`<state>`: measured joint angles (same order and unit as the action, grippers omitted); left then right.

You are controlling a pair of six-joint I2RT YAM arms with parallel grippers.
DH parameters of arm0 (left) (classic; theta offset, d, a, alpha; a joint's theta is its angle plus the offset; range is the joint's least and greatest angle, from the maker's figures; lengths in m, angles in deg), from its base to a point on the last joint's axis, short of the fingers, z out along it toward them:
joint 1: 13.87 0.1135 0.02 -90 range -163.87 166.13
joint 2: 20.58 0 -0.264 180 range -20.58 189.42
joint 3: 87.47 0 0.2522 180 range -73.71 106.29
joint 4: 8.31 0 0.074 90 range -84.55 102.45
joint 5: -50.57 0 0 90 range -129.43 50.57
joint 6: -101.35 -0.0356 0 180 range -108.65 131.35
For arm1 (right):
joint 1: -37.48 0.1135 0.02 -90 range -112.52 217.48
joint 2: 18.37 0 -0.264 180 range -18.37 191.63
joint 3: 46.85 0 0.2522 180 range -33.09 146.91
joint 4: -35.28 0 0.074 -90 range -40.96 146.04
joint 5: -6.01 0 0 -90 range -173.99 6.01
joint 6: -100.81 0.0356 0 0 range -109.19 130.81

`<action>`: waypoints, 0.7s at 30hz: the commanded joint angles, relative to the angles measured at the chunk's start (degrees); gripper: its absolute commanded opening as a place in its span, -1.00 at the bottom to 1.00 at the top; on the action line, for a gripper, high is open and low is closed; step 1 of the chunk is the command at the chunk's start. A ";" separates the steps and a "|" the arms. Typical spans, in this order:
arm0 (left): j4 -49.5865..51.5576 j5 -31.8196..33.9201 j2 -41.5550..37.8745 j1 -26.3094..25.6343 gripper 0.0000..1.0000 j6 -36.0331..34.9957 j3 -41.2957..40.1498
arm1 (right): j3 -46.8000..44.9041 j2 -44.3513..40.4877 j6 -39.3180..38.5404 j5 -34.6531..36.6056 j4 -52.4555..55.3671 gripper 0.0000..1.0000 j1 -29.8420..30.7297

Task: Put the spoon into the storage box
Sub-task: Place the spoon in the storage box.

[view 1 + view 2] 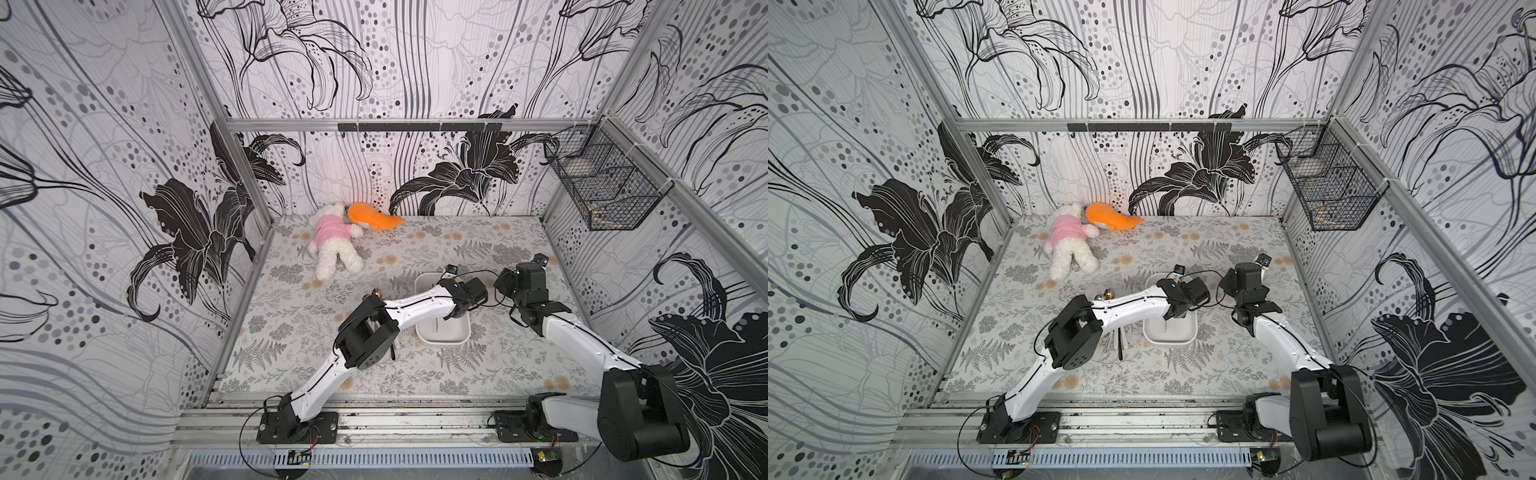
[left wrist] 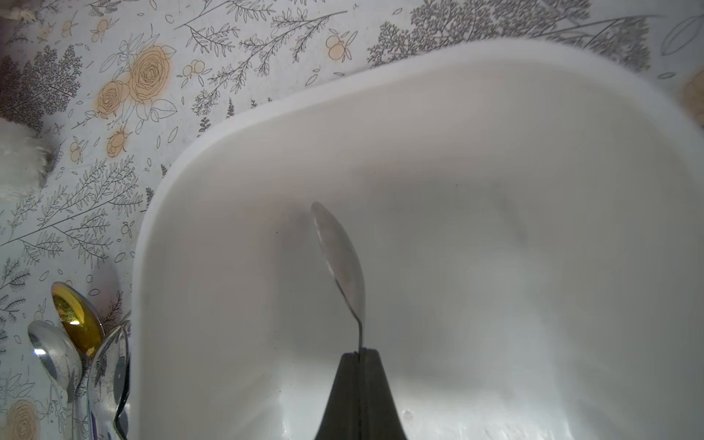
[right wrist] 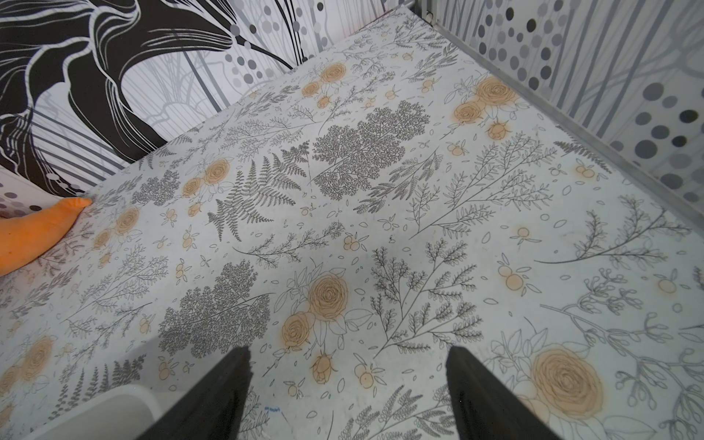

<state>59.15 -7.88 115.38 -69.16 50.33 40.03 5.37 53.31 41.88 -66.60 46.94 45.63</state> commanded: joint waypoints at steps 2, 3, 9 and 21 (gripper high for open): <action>3.47 4.41 0.71 1.30 -1.00 1.08 1.19 | 0.92 0.98 1.30 0.45 0.90 0.71 0.47; 3.76 4.82 0.71 1.49 -1.00 1.26 1.07 | 1.00 1.09 1.27 0.33 0.87 0.71 0.45; 5.05 6.15 2.16 2.44 -1.00 0.90 1.77 | 1.26 1.71 1.44 -0.18 0.95 0.71 0.47; 5.53 6.29 4.53 2.82 -0.85 0.13 2.80 | 1.53 2.02 1.55 -0.21 1.32 0.71 0.47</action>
<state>64.44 -2.49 118.44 -66.67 50.51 41.38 5.39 54.73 42.80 -66.84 47.00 45.63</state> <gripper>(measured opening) 0.073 0.854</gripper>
